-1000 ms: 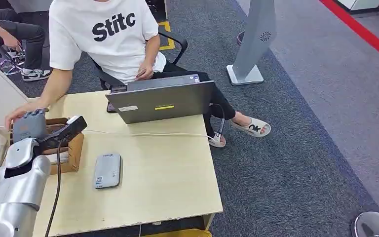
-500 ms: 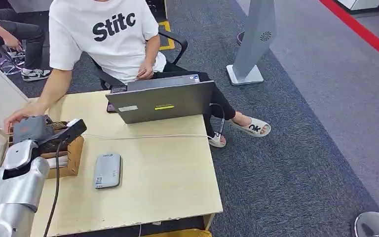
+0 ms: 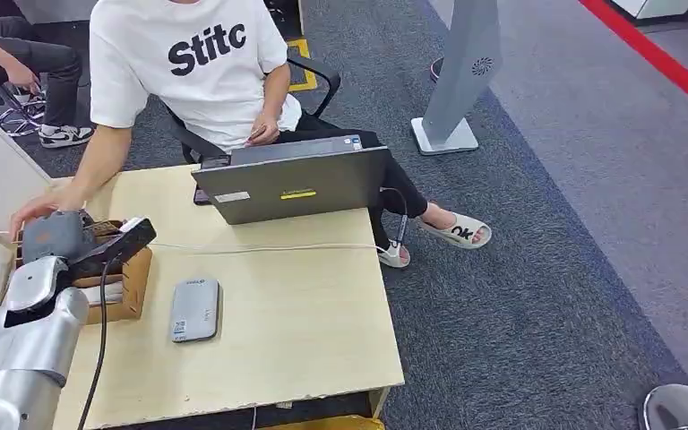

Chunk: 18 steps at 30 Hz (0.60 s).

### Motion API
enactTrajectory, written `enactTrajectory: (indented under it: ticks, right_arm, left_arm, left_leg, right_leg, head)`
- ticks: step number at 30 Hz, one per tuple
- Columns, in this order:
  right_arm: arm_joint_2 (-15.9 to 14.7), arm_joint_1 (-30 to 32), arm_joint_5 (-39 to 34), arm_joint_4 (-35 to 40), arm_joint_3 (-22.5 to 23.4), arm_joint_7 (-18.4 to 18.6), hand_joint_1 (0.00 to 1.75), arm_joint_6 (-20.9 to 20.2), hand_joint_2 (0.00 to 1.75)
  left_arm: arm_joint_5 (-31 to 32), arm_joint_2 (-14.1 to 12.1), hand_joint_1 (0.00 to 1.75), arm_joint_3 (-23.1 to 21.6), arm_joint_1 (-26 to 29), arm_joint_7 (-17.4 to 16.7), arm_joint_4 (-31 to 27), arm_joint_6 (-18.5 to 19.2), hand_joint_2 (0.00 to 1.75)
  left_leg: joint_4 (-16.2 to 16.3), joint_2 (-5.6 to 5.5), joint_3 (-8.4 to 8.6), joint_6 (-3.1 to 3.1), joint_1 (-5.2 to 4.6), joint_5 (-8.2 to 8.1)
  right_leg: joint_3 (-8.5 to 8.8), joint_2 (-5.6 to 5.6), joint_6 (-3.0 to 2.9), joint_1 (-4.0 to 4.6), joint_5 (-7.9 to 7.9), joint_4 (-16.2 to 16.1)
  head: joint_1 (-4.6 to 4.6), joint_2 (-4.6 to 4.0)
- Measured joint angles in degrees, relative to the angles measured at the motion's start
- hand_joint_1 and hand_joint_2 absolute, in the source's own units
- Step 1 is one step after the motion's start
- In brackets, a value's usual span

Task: Pass the card to the sensor for recognition and then transmit it.

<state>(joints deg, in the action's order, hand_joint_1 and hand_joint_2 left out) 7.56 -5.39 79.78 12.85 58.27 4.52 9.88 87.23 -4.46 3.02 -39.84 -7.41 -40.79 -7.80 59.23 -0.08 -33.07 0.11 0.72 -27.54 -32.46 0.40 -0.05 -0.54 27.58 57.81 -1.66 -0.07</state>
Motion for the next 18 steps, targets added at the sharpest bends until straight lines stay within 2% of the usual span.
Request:
enactTrajectory:
  ticks: [3,6,14,18]
  right_arm:
    - [0.0,0.0,0.2,0.0,0.4,0.0,0.0,0.0,1.75]
    - [0.0,0.0,0.6,0.0,0.9,-0.3,0.0,0.1,1.75]
    - [0.0,0.0,2.0,0.0,1.3,-1.5,0.0,0.7,1.75]
    - [0.0,0.0,2.4,0.0,1.4,-1.7,0.0,0.7,1.75]
  left_arm:
    - [0.0,0.0,1.75,0.0,0.1,-1.4,-0.7,-1.3,1.75]
    - [0.0,0.0,1.75,0.0,0.5,-2.4,-4.2,-2.2,1.75]
    - [0.0,0.3,1.75,0.2,1.8,-1.6,-24.6,-0.4,1.75]
    - [0.0,0.1,1.75,0.4,1.5,-1.8,-30.5,0.6,1.75]
  left_leg:
    - [0.0,0.0,-0.01,0.0,0.01,0.01]
    - [0.0,0.0,-0.02,0.0,0.01,0.01]
    - [0.0,-0.01,-0.11,0.02,0.0,0.02]
    - [0.0,-0.02,-0.1,0.02,0.0,0.02]
  right_leg:
    - [-0.01,0.0,0.0,0.01,0.0,0.0]
    - [-0.02,0.0,0.0,0.01,0.0,0.0]
    - [-0.07,-0.01,0.0,0.01,0.0,0.0]
    - [-0.07,-0.03,0.0,0.01,0.0,0.0]
  head:
    - [0.0,0.0]
    - [0.02,0.0]
    - [-0.02,0.0]
    - [0.0,0.0]
